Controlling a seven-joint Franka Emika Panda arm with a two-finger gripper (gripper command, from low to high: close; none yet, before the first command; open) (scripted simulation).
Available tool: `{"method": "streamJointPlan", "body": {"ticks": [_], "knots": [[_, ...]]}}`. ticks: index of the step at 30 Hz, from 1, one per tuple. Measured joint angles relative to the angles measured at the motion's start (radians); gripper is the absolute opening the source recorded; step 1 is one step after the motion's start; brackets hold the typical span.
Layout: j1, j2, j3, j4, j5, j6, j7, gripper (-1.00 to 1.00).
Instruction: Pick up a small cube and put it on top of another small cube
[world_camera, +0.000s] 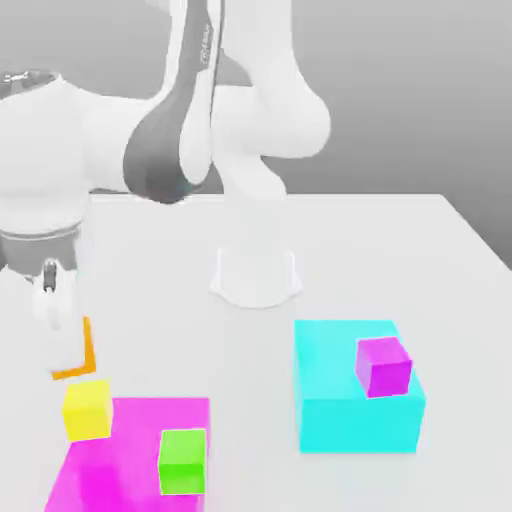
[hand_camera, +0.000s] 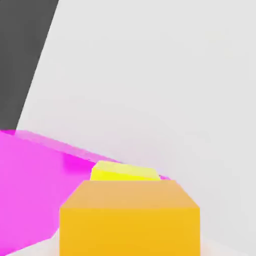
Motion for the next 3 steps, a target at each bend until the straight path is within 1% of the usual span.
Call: {"method": "streamJointPlan", "body": {"ticks": [3], "knots": [[0.0, 0.0, 0.0, 0.0, 0.0, 0.0, 0.0, 1.0]]}}
